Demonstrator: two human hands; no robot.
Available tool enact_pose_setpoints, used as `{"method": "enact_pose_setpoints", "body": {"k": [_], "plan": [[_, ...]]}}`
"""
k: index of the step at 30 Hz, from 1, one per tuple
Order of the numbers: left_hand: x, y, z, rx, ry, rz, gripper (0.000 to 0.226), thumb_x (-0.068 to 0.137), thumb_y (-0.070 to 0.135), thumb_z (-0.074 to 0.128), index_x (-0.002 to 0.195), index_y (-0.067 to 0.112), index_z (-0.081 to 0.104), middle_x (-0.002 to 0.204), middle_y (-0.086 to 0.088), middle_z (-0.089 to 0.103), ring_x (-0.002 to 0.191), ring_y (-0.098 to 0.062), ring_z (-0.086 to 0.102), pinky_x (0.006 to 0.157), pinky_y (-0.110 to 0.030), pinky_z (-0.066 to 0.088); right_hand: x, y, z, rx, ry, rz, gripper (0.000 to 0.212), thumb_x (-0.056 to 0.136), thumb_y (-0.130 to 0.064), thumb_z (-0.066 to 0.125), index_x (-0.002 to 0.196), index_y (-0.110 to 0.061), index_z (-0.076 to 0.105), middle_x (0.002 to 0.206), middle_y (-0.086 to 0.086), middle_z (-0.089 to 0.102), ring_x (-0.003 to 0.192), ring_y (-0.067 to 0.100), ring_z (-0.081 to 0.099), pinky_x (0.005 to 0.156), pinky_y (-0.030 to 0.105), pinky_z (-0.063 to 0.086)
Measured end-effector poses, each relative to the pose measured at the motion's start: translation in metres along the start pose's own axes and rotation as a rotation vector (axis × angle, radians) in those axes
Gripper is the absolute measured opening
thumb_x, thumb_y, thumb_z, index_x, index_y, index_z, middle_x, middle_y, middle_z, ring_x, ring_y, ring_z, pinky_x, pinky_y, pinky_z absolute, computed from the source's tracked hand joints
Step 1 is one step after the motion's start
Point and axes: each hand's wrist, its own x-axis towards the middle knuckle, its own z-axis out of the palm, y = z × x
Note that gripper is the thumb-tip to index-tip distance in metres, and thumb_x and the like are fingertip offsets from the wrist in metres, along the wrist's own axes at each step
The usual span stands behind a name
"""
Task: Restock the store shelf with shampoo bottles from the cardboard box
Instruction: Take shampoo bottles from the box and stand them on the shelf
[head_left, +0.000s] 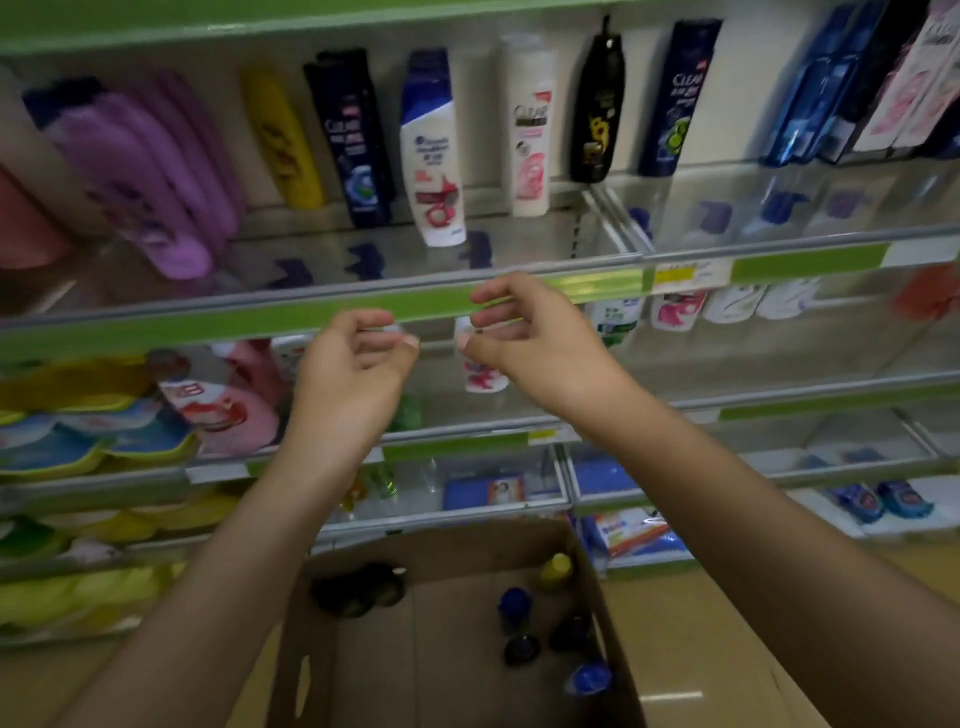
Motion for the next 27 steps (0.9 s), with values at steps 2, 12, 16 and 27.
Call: {"method": "enact_pose_setpoints", "body": {"k": [2, 12, 16, 27], "plan": [[-0.009, -0.017, -0.024, -0.002, -0.002, -0.012, 0.022, 0.09, 0.014, 0.062, 0.111, 0.014, 0.056, 0.094, 0.002, 0.065, 0.085, -0.005, 0.062, 0.082, -0.027, 0.053, -0.01, 0.001, 0.026, 0.013, -0.016, 0.022, 0.035, 0.083, -0.016, 0.074, 0.113, -0.013, 0.058, 0.101, 0.003, 0.06, 0.098, 0.024, 0.063, 0.091, 0.042, 0.053], [-0.055, -0.113, -0.097, 0.046, 0.047, -0.154, 0.014, 0.089, 0.011, 0.062, 0.097, 0.021, 0.056, 0.089, 0.004, 0.063, 0.084, -0.01, 0.061, 0.077, -0.02, 0.047, -0.052, 0.04, 0.109, 0.022, -0.19, 0.167, 0.029, 0.086, -0.019, 0.071, 0.111, -0.022, 0.056, 0.107, -0.004, 0.06, 0.093, 0.012, 0.062, 0.069, 0.026, 0.05], [-0.081, -0.16, -0.103, 0.056, 0.088, -0.245, 0.018, 0.089, 0.006, 0.062, 0.092, 0.023, 0.058, 0.086, 0.006, 0.063, 0.081, -0.004, 0.06, 0.074, -0.014, 0.045, -0.064, 0.073, 0.127, -0.004, -0.231, 0.258, 0.029, 0.086, -0.018, 0.071, 0.11, -0.021, 0.055, 0.11, 0.001, 0.061, 0.085, 0.006, 0.06, 0.069, 0.016, 0.049], [-0.134, -0.267, -0.083, 0.092, 0.072, -0.52, 0.017, 0.09, 0.006, 0.059, 0.105, 0.014, 0.06, 0.089, 0.007, 0.063, 0.084, 0.001, 0.058, 0.065, 0.0, 0.041, -0.084, 0.166, 0.172, -0.05, -0.259, 0.502, 0.027, 0.084, -0.012, 0.072, 0.108, -0.013, 0.058, 0.106, 0.006, 0.062, 0.099, 0.016, 0.06, 0.081, 0.022, 0.049]]}}
